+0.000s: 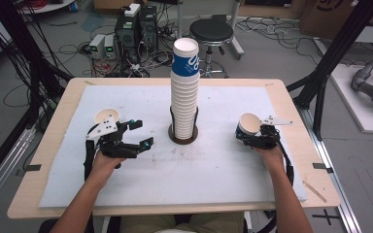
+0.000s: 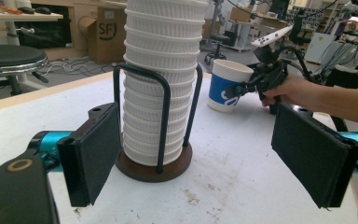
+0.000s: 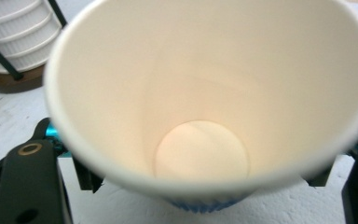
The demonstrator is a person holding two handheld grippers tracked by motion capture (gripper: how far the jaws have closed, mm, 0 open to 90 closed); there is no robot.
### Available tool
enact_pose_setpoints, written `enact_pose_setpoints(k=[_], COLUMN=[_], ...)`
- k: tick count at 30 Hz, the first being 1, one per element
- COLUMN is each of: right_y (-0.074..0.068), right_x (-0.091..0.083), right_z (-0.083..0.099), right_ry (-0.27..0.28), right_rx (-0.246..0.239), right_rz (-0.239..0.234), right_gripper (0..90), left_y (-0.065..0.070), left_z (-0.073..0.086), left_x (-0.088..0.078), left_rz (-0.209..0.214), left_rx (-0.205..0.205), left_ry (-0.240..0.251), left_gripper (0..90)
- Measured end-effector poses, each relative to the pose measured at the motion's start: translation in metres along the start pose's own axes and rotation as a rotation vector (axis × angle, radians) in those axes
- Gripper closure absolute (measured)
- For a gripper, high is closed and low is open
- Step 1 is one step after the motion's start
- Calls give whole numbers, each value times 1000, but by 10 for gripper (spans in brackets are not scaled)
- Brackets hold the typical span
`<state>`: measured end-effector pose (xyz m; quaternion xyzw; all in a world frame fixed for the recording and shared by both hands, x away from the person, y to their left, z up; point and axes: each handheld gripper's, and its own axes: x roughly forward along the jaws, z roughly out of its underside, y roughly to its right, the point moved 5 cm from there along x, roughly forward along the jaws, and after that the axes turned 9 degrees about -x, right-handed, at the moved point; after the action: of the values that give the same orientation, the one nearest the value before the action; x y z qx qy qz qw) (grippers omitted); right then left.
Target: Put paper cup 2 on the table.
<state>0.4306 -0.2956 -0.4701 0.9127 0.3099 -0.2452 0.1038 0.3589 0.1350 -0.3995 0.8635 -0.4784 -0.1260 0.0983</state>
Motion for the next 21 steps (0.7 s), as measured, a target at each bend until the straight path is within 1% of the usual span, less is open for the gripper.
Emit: enact_pose_setpoints(k=[4,7,10,12,14,15,19,21], right_y=[1,0,0,-2,-3,-3,-3,-5], right_x=[-2,-6,-14,-20,-29,-33,-55,-63], right_z=[2,3,6,7,10,10,10,9], right_ry=[-7,-35,-74,-83,-72,-67,0,16], right_rx=[9,7,-7,-23,-30,-27,-9,-11], right_rz=[-15,-7,6,10,-6,-5,-3,-6], right_gripper=[200,200,200,200,200,200,200,200], left_y=[0,-1,-2,-2,-2,-2,-4,-4], left_z=[0,-1,-1,-1,-1,-2,-3,-3], left_x=[-1,-2,-3,-3,-3,-3,-4,-5], left_rz=[0,-2,-3,-3,-4,-5,-12,-16], left_rx=[-3,-3,-5,-5,-6,-6,-8,-7], left_ry=[5,6,10,13,16,16,25,25], left_gripper=[162,162,162,162,162,162,162,162])
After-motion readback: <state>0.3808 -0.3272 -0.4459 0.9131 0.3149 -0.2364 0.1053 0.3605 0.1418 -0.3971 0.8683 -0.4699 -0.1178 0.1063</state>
